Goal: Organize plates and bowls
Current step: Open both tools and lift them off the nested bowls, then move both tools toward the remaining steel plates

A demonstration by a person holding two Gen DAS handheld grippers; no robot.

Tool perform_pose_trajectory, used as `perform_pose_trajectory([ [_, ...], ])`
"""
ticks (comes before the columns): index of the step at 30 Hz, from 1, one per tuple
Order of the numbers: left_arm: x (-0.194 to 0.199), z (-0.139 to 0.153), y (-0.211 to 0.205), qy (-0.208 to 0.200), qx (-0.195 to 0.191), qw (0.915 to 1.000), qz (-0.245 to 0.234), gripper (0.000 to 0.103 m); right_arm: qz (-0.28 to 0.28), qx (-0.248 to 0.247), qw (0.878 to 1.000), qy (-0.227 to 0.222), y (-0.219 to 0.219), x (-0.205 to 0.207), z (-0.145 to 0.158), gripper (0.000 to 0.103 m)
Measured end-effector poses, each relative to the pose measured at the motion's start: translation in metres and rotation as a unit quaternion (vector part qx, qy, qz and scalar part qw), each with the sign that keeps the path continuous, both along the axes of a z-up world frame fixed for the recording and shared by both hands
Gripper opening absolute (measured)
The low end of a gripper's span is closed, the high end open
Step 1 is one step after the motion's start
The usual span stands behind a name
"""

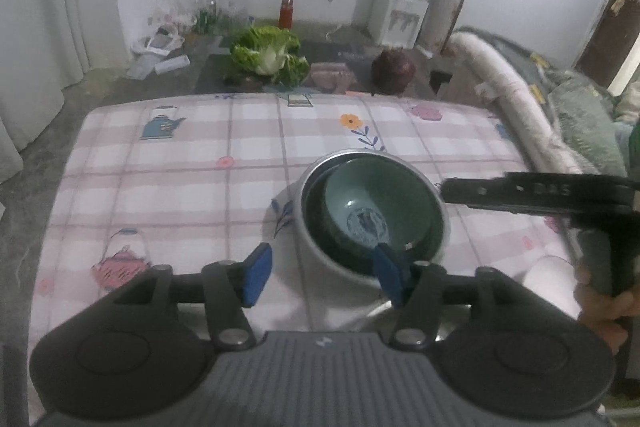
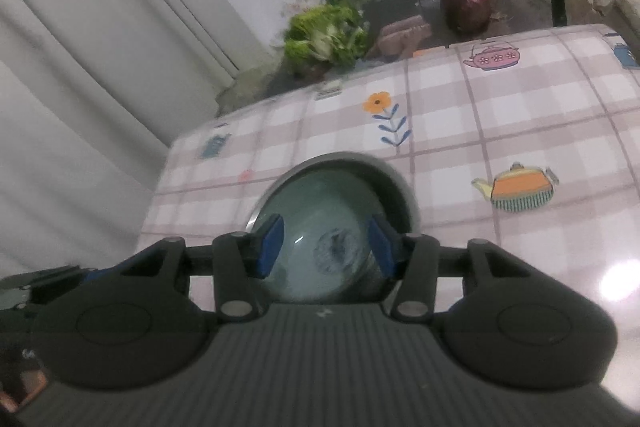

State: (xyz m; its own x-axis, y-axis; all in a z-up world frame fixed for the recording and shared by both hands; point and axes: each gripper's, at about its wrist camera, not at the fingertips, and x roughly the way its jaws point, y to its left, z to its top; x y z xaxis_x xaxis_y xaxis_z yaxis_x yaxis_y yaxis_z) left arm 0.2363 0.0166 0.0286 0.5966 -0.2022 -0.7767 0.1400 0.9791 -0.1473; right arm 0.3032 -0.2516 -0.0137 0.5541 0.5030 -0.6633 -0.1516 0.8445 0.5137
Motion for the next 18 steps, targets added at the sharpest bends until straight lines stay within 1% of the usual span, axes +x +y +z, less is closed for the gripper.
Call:
perform_pose_trajectory([
  [5, -0.054, 0.004, 0.029, -0.025, 0.0, 0.9995, 0.021, 0.063, 0.004, 0.032, 0.999, -0.014, -0.001, -0.065, 0.015, 0.046],
  [8, -0.085, 0.003, 0.046, -0.033, 0.006, 0.9986, 0.041, 0.063, 0.009, 0.056, 0.998, -0.016, 0.004, -0.102, 0.015, 0.046],
  [12, -0.124, -0.005, 0.07, -0.04, 0.002, 0.9966, 0.072, 0.064, 0.018, 0.077, 0.997, -0.015, 0.019, -0.14, 0.01, 0.046],
  [14, -0.139, -0.011, 0.081, -0.04, 0.001, 0.9955, 0.086, 0.064, 0.029, 0.08, 0.996, -0.011, 0.032, -0.153, 0.006, 0.046],
  [18, -0.161, -0.027, 0.101, -0.039, 0.001, 0.9921, 0.12, 0.063, 0.057, 0.06, 0.997, -0.006, 0.061, -0.164, 0.001, 0.046],
])
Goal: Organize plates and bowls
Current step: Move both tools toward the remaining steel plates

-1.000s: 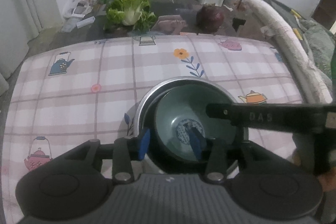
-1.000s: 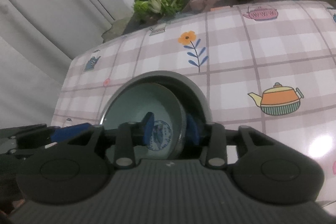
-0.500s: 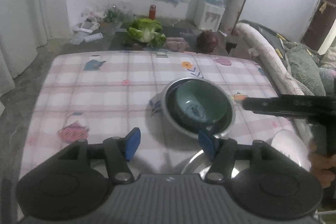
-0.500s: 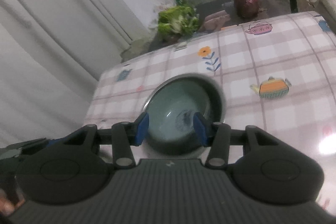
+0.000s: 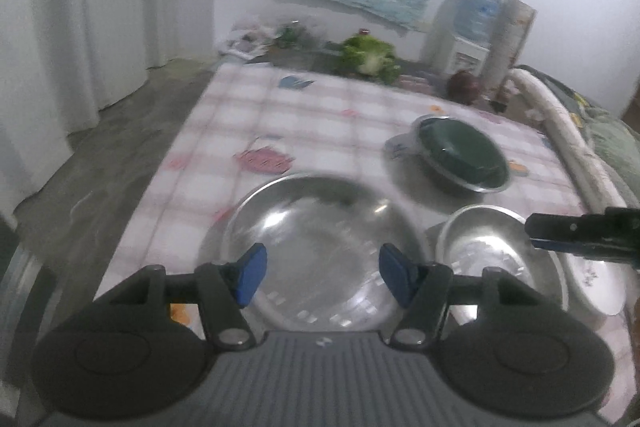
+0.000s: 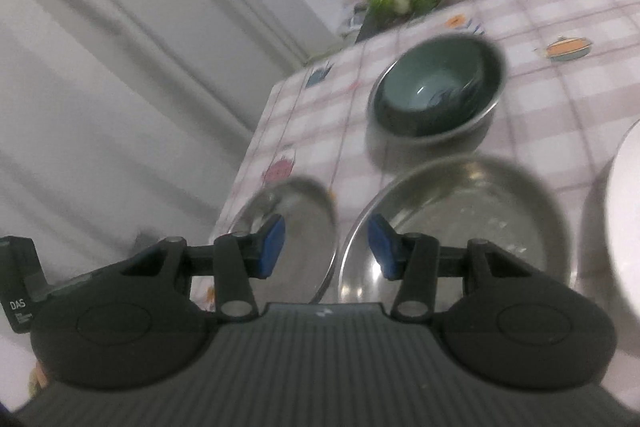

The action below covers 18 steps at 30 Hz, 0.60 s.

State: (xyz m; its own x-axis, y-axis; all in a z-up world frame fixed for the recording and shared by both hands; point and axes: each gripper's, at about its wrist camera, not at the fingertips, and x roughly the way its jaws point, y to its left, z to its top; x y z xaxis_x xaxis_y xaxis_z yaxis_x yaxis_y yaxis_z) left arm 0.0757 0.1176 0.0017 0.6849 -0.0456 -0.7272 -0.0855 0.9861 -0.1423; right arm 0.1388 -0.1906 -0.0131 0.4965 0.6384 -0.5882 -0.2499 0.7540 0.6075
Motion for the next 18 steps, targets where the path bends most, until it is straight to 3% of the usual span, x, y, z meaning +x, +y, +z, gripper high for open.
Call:
perform_pose_trajectory([
  [5, -0.007, -0.024, 0.017, 0.007, -0.004, 0.9995, 0.031, 0.062, 0.033, -0.041, 0.999, -0.001, 0.04, 0.014, -0.008, 0.046],
  [11, -0.005, -0.053, 0.023, 0.028, -0.028, 0.9987, 0.032, 0.061, 0.066, -0.094, 0.993, -0.001, 0.085, 0.059, -0.023, 0.043],
  [18, -0.002, -0.07, 0.032, 0.045, -0.043, 0.9968, 0.049, 0.045, 0.087, -0.129, 0.988, 0.017, 0.115, 0.104, -0.047, 0.036],
])
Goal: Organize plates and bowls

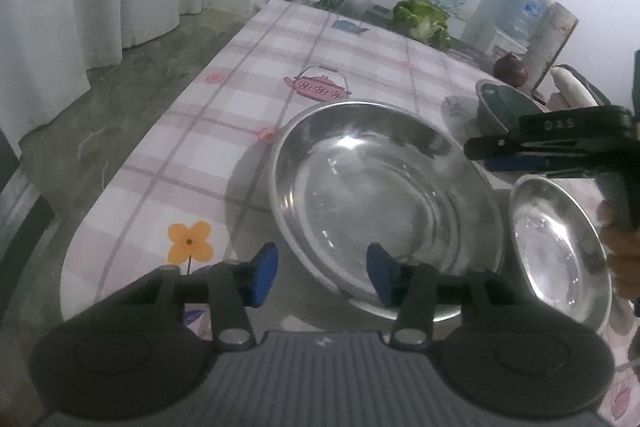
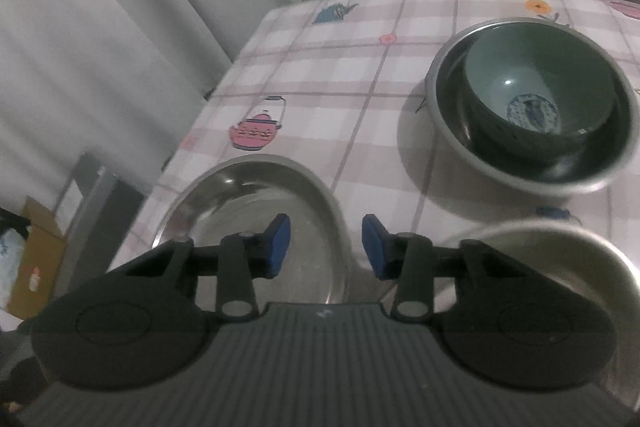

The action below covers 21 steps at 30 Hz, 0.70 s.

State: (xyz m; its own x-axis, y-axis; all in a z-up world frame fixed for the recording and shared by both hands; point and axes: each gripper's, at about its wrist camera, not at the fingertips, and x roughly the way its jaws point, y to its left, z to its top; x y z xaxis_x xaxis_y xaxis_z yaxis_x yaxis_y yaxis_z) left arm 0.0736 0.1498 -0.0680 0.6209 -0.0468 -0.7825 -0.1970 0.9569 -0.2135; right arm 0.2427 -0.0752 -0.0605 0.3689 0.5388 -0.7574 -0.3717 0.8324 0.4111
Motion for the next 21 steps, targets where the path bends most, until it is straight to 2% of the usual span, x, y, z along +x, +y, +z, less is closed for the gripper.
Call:
perform_pose_trajectory([
  [3, 0.001, -0.002, 0.002, 0.006, -0.006, 1.0, 0.002, 0.034, 0.007, -0.009, 1.0, 0.005, 0.008, 0.009, -0.01, 0.031],
  [8, 0.005, -0.006, 0.003, 0.014, -0.005, 0.9999, 0.003, 0.023, 0.012, -0.006, 1.0, 0.011, 0.011, 0.013, -0.02, 0.019],
  [11, 0.006, -0.008, 0.005, 0.014, -0.006, 0.9999, 0.007, 0.022, 0.014, -0.005, 1.0, 0.011, 0.012, 0.014, -0.021, 0.013],
  [21, 0.001, -0.007, 0.015, 0.019, -0.023, 0.9995, 0.014, 0.019, 0.024, -0.024, 0.999, 0.007, 0.015, 0.004, -0.014, 0.011],
])
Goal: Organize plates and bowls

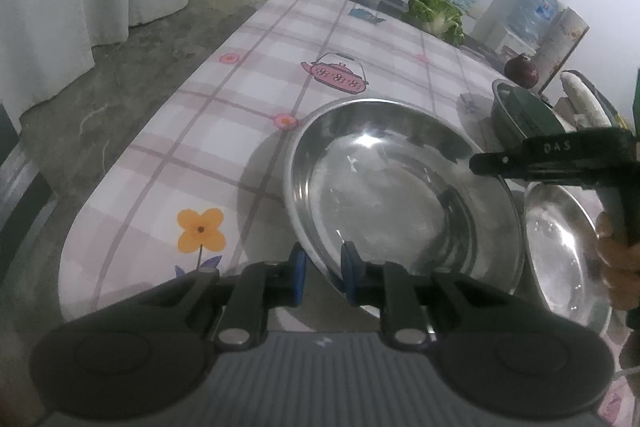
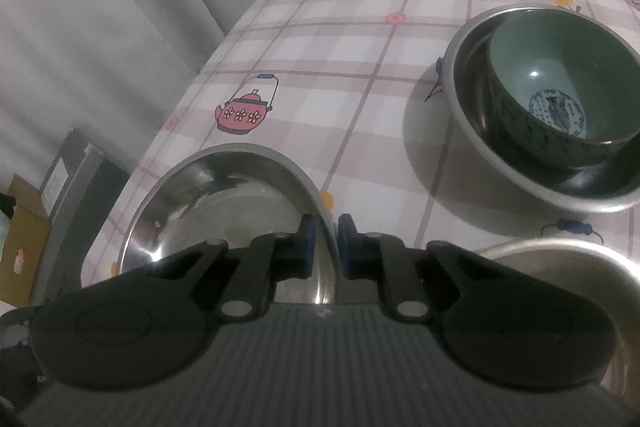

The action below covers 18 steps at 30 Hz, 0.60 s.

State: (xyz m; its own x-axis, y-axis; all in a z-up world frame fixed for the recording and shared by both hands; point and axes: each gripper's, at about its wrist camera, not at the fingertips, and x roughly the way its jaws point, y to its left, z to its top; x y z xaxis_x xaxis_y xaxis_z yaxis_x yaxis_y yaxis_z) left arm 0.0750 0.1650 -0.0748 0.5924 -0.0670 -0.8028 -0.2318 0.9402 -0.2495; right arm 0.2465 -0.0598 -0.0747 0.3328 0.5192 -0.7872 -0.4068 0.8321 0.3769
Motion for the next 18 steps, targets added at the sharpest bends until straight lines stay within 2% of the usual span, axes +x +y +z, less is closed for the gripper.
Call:
perform_pose_trajectory([
  [8, -0.015, 0.002, 0.008, 0.011, 0.011, 0.9999, 0.002, 0.018, 0.042, -0.019, 0.999, 0.002, 0.01, -0.023, 0.003, 0.011],
  [18, -0.008, -0.004, 0.0, 0.021, 0.042, 0.9989, 0.004, 0.019, 0.037, -0.013, 0.999, 0.011, 0.011, -0.023, -0.001, 0.011],
])
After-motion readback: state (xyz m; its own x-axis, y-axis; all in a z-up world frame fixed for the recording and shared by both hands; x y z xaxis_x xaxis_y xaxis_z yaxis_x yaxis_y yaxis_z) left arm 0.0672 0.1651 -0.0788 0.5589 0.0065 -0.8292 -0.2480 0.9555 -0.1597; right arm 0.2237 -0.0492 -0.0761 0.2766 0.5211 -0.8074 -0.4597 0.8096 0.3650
